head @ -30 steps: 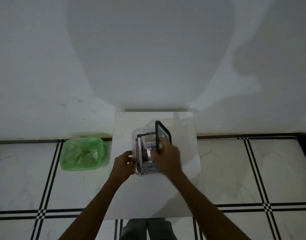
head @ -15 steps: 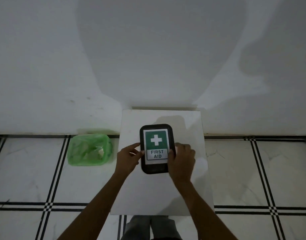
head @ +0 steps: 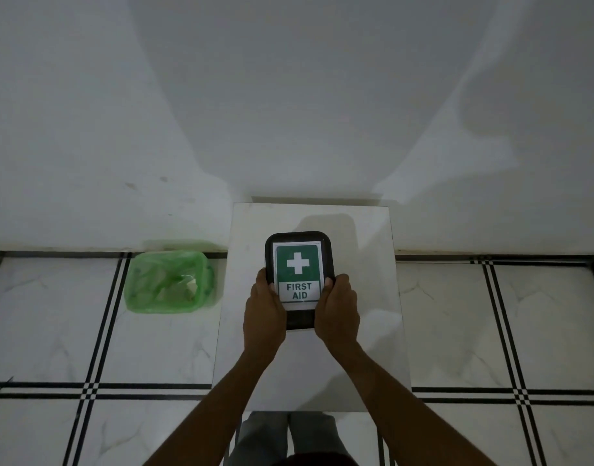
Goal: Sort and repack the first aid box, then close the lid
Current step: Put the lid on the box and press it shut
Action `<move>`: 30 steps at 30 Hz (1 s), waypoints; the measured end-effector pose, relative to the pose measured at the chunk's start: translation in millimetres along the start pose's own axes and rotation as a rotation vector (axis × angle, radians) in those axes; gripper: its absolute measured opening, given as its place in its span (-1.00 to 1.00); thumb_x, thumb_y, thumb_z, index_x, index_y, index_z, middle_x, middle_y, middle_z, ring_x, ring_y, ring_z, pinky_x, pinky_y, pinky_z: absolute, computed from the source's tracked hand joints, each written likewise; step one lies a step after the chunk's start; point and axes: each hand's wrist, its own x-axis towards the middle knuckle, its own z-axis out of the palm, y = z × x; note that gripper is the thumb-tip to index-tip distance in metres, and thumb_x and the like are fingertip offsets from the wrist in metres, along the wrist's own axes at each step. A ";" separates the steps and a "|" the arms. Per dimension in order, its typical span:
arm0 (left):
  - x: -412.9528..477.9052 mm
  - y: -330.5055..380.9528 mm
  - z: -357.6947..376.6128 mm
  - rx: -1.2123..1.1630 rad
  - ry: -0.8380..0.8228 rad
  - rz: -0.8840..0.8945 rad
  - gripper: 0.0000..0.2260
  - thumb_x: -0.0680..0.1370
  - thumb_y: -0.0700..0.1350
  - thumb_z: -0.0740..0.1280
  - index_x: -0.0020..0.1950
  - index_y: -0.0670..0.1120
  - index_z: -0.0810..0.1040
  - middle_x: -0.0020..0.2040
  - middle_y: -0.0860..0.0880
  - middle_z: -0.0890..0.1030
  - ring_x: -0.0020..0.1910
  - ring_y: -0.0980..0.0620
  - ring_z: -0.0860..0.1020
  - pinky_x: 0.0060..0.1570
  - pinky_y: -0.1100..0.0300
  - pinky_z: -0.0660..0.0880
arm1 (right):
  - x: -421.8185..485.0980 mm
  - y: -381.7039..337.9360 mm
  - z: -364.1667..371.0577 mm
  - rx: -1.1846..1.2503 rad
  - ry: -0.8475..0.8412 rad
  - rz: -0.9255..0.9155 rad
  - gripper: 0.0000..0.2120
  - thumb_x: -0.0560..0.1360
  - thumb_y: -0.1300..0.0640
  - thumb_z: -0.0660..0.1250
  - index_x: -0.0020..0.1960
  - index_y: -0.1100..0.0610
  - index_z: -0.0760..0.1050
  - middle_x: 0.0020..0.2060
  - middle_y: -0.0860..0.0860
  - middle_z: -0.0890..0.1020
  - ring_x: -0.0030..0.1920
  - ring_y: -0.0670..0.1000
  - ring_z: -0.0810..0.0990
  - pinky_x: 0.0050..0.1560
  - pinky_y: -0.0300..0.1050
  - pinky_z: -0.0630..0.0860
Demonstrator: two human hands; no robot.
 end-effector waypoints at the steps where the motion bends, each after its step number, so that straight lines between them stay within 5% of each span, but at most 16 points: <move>1: -1.6 -0.5 3.9 -0.002 0.018 0.000 -0.64 0.62 -0.01 -0.01 0.41 -0.03 0.22 0.12 -0.05 0.55 0.02 0.01 0.58 -0.07 0.11 0.59 | 1.6 -0.1 0.2 -0.008 -0.017 0.007 -0.72 0.58 -0.07 0.05 0.00 0.15 0.33 -0.17 0.07 0.55 -0.22 0.02 0.53 -0.26 -0.10 0.58; 5: -3.4 -4.5 9.2 -0.020 0.026 -0.046 -0.55 0.58 0.10 -0.07 0.44 -0.02 0.19 0.17 -0.07 0.52 0.08 -0.01 0.54 0.02 0.00 0.59 | 2.2 5.8 -0.5 0.036 -0.041 0.005 -0.70 0.58 -0.08 0.04 0.01 0.16 0.34 -0.14 0.09 0.55 -0.18 0.03 0.54 -0.19 -0.08 0.60; 10: -10.2 -7.4 1.7 -0.049 -0.009 -0.014 -0.61 0.64 -0.07 0.00 0.47 -0.07 0.21 0.16 0.04 0.40 0.08 0.15 0.42 -0.09 0.50 0.34 | -3.5 12.0 -3.2 0.069 -0.003 -0.075 -0.62 0.54 -0.09 0.01 -0.02 0.21 0.37 -0.16 0.13 0.54 -0.18 0.04 0.52 -0.21 -0.15 0.54; 16: -5.5 -9.0 7.8 -0.014 0.018 -0.032 -0.59 0.62 -0.03 0.01 0.47 -0.06 0.19 0.22 -0.10 0.48 0.16 0.02 0.48 0.10 0.07 0.52 | -0.9 7.7 -1.5 0.078 0.012 -0.114 -0.61 0.56 -0.08 -0.01 0.00 0.24 0.37 -0.13 0.16 0.54 -0.16 0.06 0.53 -0.17 -0.07 0.60; 22: -8.8 -14.0 8.0 -0.010 -0.001 -0.033 -0.56 0.60 0.05 -0.02 0.45 -0.07 0.21 0.20 -0.11 0.50 0.16 -0.03 0.51 0.10 -0.02 0.56 | -5.1 15.6 -4.0 0.104 -0.016 -0.135 -0.46 0.54 -0.20 -0.12 0.02 0.22 0.38 -0.12 0.13 0.54 -0.14 0.03 0.52 -0.11 -0.11 0.59; 30: -11.9 -9.7 8.0 -0.065 -0.058 -0.056 -0.54 0.55 0.14 -0.03 0.40 -0.02 0.20 0.15 -0.08 0.54 0.03 -0.01 0.58 -0.04 -0.04 0.62 | 9.2 -2.3 7.0 0.109 -0.031 0.129 -0.73 0.53 -0.07 0.05 -0.09 0.14 0.29 -0.19 0.12 0.57 -0.23 0.07 0.58 -0.27 -0.03 0.62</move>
